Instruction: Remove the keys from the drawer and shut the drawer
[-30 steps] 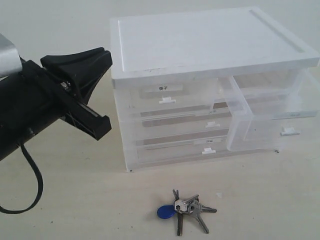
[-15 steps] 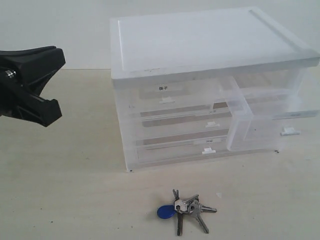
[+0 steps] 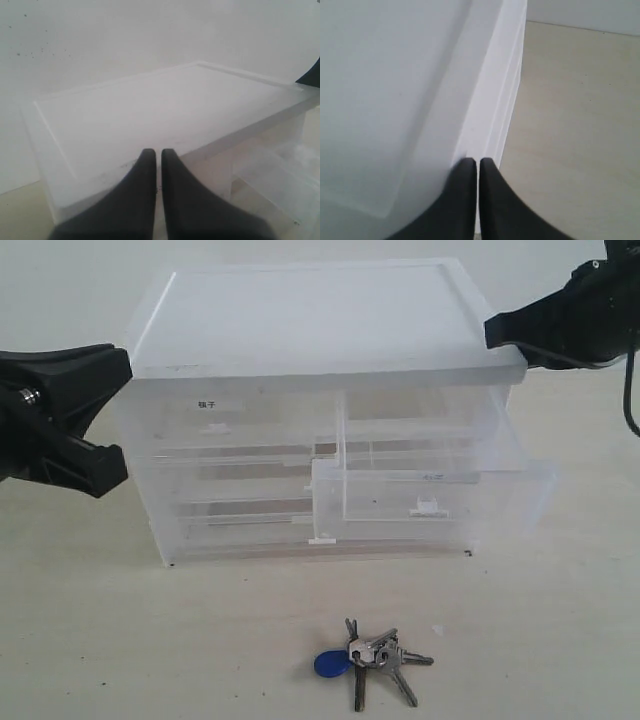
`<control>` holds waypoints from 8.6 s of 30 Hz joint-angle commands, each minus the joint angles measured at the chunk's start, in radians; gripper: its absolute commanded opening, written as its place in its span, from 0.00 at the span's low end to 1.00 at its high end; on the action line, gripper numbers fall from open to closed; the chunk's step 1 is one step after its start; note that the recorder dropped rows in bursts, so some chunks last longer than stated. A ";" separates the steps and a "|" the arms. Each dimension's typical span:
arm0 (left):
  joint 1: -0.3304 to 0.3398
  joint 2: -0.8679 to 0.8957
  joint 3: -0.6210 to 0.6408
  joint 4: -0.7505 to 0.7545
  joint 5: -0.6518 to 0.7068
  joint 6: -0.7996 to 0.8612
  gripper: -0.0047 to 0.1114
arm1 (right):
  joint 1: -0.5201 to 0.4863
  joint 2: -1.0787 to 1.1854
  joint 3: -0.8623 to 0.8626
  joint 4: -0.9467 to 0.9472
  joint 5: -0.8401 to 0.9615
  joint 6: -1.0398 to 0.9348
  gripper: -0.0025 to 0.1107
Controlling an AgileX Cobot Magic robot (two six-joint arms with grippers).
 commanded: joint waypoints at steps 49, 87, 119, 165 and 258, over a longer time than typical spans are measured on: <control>-0.312 0.595 -0.409 0.040 -0.048 0.304 0.08 | 0.023 -0.045 -0.114 0.052 -0.045 -0.063 0.02; -0.230 0.699 -0.437 -0.113 -0.114 0.496 0.08 | 0.023 -0.045 -0.114 0.052 -0.047 -0.063 0.02; -0.187 0.769 -0.466 -0.012 -0.041 0.407 0.08 | 0.023 -0.045 -0.114 0.052 -0.032 -0.063 0.02; -0.087 0.771 -0.340 0.016 0.086 0.431 0.08 | 0.032 -0.046 -0.114 0.054 0.004 -0.080 0.02; -0.071 -1.032 0.262 0.012 0.549 0.024 0.08 | 0.032 -1.463 0.426 0.059 0.256 0.239 0.02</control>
